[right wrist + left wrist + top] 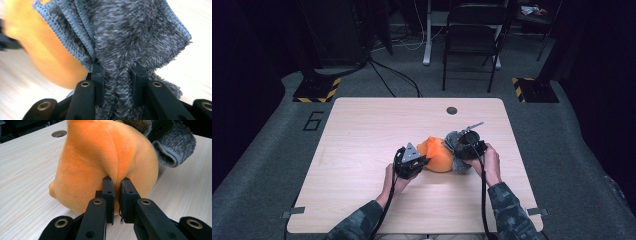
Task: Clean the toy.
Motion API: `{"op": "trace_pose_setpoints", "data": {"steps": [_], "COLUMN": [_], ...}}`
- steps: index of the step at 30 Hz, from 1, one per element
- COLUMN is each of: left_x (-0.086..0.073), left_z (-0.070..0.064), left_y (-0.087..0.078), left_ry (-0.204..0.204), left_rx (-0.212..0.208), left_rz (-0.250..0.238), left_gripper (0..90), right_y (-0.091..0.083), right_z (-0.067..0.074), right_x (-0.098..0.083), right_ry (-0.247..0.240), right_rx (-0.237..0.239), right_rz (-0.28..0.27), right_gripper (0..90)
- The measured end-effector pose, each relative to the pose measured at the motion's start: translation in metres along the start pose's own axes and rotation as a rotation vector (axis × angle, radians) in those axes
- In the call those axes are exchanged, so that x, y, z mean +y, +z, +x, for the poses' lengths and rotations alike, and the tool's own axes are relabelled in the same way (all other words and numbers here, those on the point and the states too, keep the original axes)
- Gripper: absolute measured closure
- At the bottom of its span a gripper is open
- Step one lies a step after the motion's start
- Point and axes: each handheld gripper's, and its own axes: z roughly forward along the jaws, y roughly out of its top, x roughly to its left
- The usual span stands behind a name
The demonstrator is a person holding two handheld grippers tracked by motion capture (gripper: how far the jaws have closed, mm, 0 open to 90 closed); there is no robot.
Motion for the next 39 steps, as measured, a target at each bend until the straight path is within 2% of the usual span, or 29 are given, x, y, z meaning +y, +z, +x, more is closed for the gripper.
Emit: {"op": "trace_pose_setpoints", "data": {"steps": [2, 6, 12, 16, 19, 22, 25, 28, 32, 36, 39], "left_x": [0.0, -0.001, -0.001, -0.001, -0.001, -0.001, -0.002, -0.002, -0.002, -0.002, 0.0], "left_z": [0.0, 0.001, 0.002, 0.003, 0.004, 0.005, 0.005, 0.006, 0.006, 0.004, 0.0], "left_y": [0.0, 0.0, 0.0, 0.0, -0.001, -0.001, -0.001, -0.001, 0.0, 0.0, 0.001], "left_ry": [-0.003, -0.007, -0.007, -0.021, -0.028, -0.027, -0.026, -0.032, -0.039, -0.037, -0.003], "left_rx": [0.002, 0.003, -0.004, -0.001, 0.002, 0.003, 0.006, 0.011, 0.008, 0.022, 0.04], "left_rz": [-0.006, -0.007, -0.003, -0.008, -0.009, -0.011, -0.008, -0.012, -0.02, -0.031, -0.005], "left_gripper": [83.5, 83.5, 83.5, 83.4, 83.3, 83.3, 83.1, 82.7, 78.8, 67.2, 56.8], "right_y": [0.006, 0.018, 0.037, 0.028, 0.01, -0.011, -0.023, -0.019, -0.009, -0.007, -0.004], "right_z": [-0.005, -0.011, -0.015, -0.017, -0.015, -0.006, 0.008, 0.021, 0.02, 0.016, 0.014], "right_x": [-0.003, -0.008, -0.016, -0.012, -0.006, 0.001, 0.007, 0.008, 0.005, 0.004, 0.003], "right_ry": [0.011, 0.033, 0.034, 0.027, 0.019, -0.004, -0.047, -0.083, -0.075, -0.064, -0.055], "right_rx": [-0.022, -0.024, -0.033, -0.05, -0.06, -0.053, -0.028, -0.023, -0.039, -0.046, -0.049], "right_rz": [0.022, 0.05, 0.106, 0.095, 0.048, -0.013, -0.043, -0.031, -0.031, -0.046, -0.053], "right_gripper": [70.0, 70.0, 69.9, 70.0, 70.1, 70.1, 70.1, 70.1, 70.2, 70.2, 70.2]}}
